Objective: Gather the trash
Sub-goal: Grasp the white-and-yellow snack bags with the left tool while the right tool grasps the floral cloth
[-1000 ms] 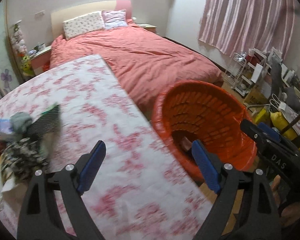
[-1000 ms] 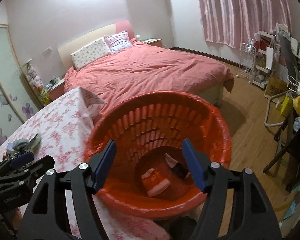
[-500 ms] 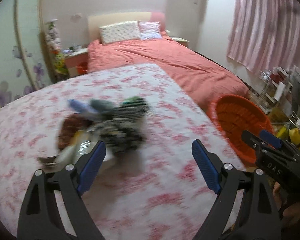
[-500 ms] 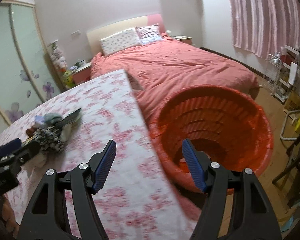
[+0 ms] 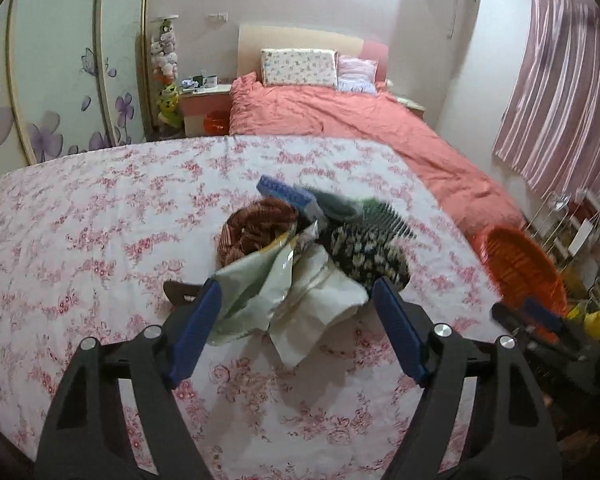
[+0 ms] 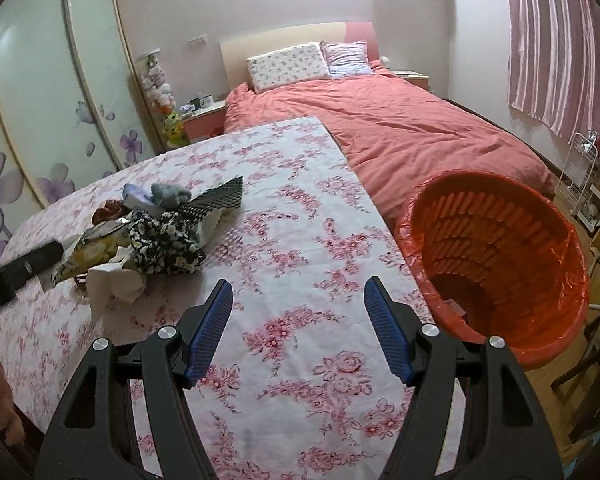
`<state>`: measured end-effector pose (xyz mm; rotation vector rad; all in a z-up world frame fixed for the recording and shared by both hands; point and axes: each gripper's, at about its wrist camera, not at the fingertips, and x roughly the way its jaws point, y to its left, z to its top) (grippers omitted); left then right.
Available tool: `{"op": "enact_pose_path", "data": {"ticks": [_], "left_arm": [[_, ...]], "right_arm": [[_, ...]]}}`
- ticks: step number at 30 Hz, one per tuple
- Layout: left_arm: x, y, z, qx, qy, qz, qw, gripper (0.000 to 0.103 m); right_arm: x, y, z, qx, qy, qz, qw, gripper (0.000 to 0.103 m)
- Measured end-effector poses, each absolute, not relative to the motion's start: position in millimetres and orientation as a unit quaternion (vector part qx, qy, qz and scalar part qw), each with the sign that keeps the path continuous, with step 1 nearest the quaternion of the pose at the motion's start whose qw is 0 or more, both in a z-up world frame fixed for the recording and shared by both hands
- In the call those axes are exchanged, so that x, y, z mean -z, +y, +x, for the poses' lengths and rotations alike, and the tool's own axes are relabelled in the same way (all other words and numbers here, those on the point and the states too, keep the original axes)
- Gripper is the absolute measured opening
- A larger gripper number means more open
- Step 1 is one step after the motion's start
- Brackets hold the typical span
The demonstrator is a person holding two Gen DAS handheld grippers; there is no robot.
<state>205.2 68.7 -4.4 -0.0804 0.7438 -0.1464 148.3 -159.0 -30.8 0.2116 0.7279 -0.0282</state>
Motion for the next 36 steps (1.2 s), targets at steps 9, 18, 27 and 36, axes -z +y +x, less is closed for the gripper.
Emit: {"op": "enact_pose_path", "data": {"ticks": [9, 18, 27, 36], "left_arm": [[-7.6, 85.0, 213.5, 0.051, 0.352, -0.037, 0.934, 0.078], [26.6, 63.3, 224.5, 0.068, 0.396, -0.004, 0.915, 0.07], [59.5, 62.7, 239.1, 0.069, 0.437, -0.01, 0.897, 0.035], [47.8, 81.9, 229.8, 0.08, 0.409, -0.036, 0.908, 0.031]], "right_arm": [[34.2, -157.8, 150.6, 0.014, 0.36, 0.105, 0.927, 0.068], [37.4, -151.1, 152.4, 0.009, 0.367, 0.101, 0.925, 0.068], [39.3, -144.8, 156.8, 0.001, 0.372, 0.096, 0.923, 0.068], [34.8, -121.4, 167.6, -0.036, 0.367, 0.1, 0.924, 0.068]]}}
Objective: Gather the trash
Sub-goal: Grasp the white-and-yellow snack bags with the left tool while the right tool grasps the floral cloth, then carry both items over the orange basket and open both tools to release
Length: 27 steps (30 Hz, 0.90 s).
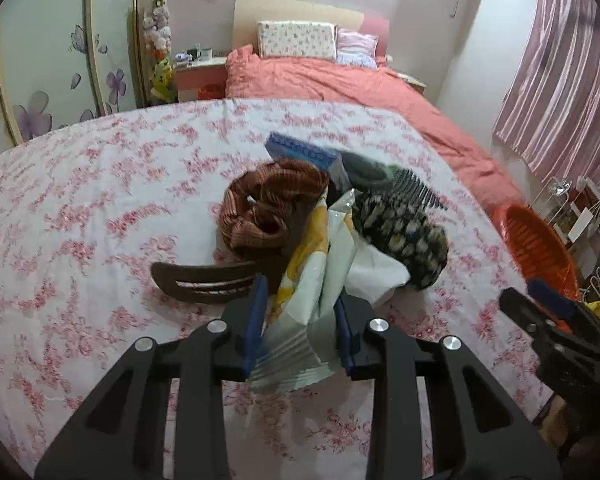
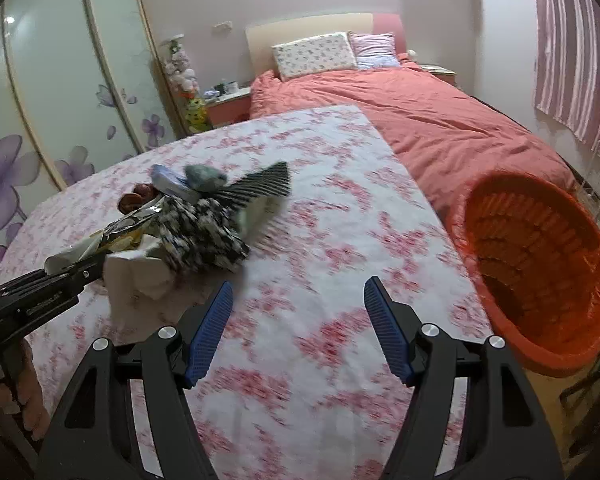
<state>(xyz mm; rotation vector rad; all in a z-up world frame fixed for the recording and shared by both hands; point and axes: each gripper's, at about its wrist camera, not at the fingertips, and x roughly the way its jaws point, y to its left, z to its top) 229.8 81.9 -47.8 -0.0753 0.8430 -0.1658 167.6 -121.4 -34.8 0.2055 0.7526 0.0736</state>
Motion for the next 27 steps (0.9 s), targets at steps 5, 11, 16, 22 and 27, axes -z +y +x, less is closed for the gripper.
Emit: {"op": "enact_pose_path", "data": {"ticks": [5, 11, 16, 22, 27], "left_arm": [[27.9, 91.2, 219.3, 0.084, 0.388, -0.05, 0.917, 0.031], [1.7, 101.3, 204.5, 0.094, 0.358, -0.069, 0.927, 0.031], [-17.4, 111.8, 197.7, 0.091, 0.335, -0.081, 0.934, 0.031], [-22.8, 126.5, 198.8, 0.075, 0.331, -0.096, 0.936, 0.031], [-22.2, 133.6, 198.2, 0.066, 0.334, -0.102, 0.935, 0.031]], "right_arm": [[26.4, -107.5, 176.5, -0.058, 0.356, 0.108, 0.926, 0.068], [22.0, -89.5, 189.0, -0.074, 0.35, 0.109, 0.927, 0.068], [19.4, -75.0, 201.0, -0.082, 0.347, 0.107, 0.928, 0.068], [29.3, -56.7, 216.0, -0.08, 0.366, 0.078, 0.924, 0.068], [47.1, -58.3, 219.3, -0.075, 0.397, 0.074, 0.912, 0.014]]}}
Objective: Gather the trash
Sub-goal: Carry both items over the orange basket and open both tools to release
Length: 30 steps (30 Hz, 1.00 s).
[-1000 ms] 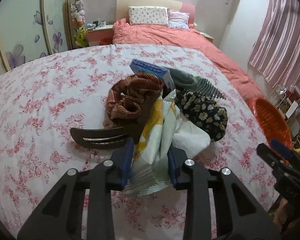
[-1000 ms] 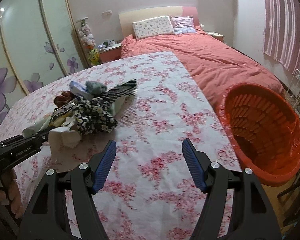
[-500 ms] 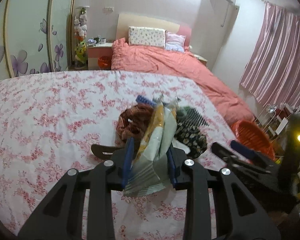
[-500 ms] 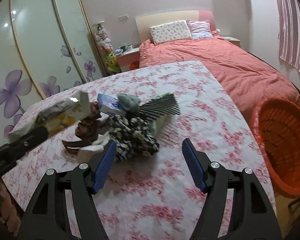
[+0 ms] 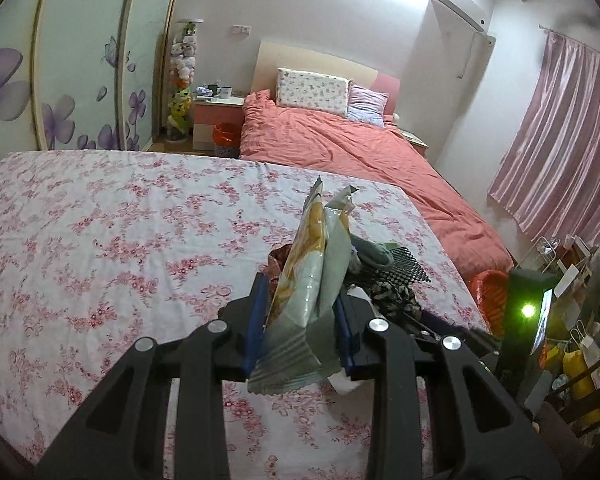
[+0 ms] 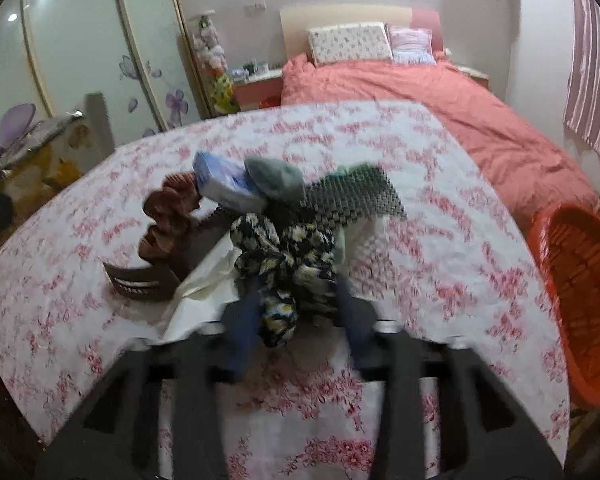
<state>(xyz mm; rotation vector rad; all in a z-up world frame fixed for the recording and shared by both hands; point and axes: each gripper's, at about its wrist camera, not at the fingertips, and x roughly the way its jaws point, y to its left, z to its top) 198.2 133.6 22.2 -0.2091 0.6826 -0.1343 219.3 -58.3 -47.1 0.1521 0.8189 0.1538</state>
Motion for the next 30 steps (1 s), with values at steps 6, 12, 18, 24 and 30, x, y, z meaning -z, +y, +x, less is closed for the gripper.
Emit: {"op": "enact_pose_path", "data": {"ticks": [6, 12, 18, 24, 30], "left_arm": [[-26.5, 128.9, 195.7, 0.068, 0.33, -0.105, 0.936, 0.031], [-32.1, 114.3, 191.2, 0.079, 0.326, -0.102, 0.937, 0.031], [-34.9, 93.5, 188.1, 0.096, 0.325, -0.099, 0.936, 0.031], [-34.0, 66.7, 189.6, 0.119, 0.328, -0.093, 0.932, 0.031], [-31.1, 38.2, 192.2, 0.143, 0.332, -0.089, 0.928, 0.031]], "right_arm": [[25.9, -73.5, 200.1, -0.07, 0.361, 0.078, 0.927, 0.005], [-2.6, -93.8, 183.1, -0.057, 0.316, 0.09, 0.943, 0.004], [-20.6, -115.8, 167.2, -0.041, 0.281, 0.1, 0.954, 0.004], [-34.4, -144.7, 149.9, -0.012, 0.248, 0.117, 0.962, 0.004], [-39.6, -171.5, 139.4, 0.012, 0.224, 0.131, 0.966, 0.004]]}}
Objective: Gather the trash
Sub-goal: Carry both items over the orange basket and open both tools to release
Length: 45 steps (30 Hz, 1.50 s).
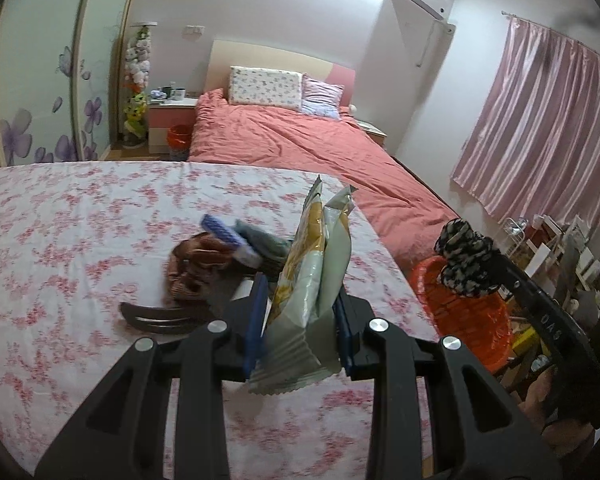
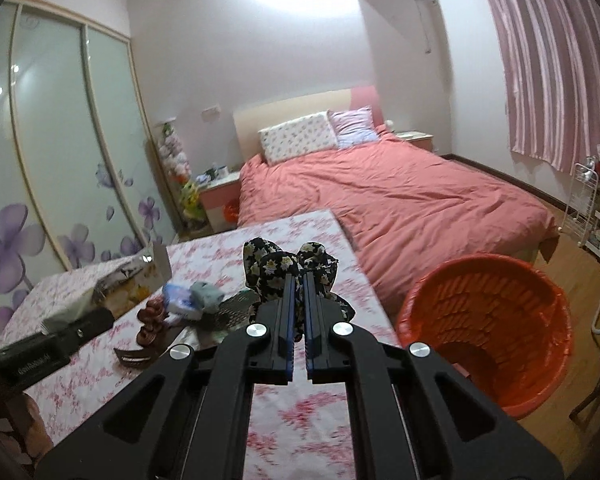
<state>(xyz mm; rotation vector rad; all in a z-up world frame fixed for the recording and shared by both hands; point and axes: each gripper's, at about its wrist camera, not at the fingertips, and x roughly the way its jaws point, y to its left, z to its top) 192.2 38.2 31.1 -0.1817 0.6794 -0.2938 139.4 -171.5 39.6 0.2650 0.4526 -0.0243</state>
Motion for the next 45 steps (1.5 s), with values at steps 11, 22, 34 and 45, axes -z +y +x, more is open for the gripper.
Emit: {"op": "enact_pose_path", "data": {"ticks": [11, 22, 34, 45], "left_arm": [[-30.8, -12.5, 196.5, 0.196, 0.33, -0.087, 0.919, 0.031], [-24.1, -91.1, 206.7, 0.269, 0.334, -0.071, 0.9, 0.031], [7.8, -196.8, 229.0, 0.332, 0.36, -0.031, 0.872, 0.034], [54.1, -208.8, 244.8, 0.298, 0.4, 0.01, 0.867, 0.062]], "right_arm": [[-41.7, -210.3, 121.1, 0.057, 0.182, 0.143, 0.971, 0.004], [-32.0, -264.4, 110.0, 0.127, 0.156, 0.162, 0.966, 0.004], [-1.8, -315.4, 116.8, 0.177, 0.167, 0.202, 0.949, 0.004], [19.7, -324.1, 118.6, 0.2, 0.21, 0.21, 0.934, 0.055]]}}
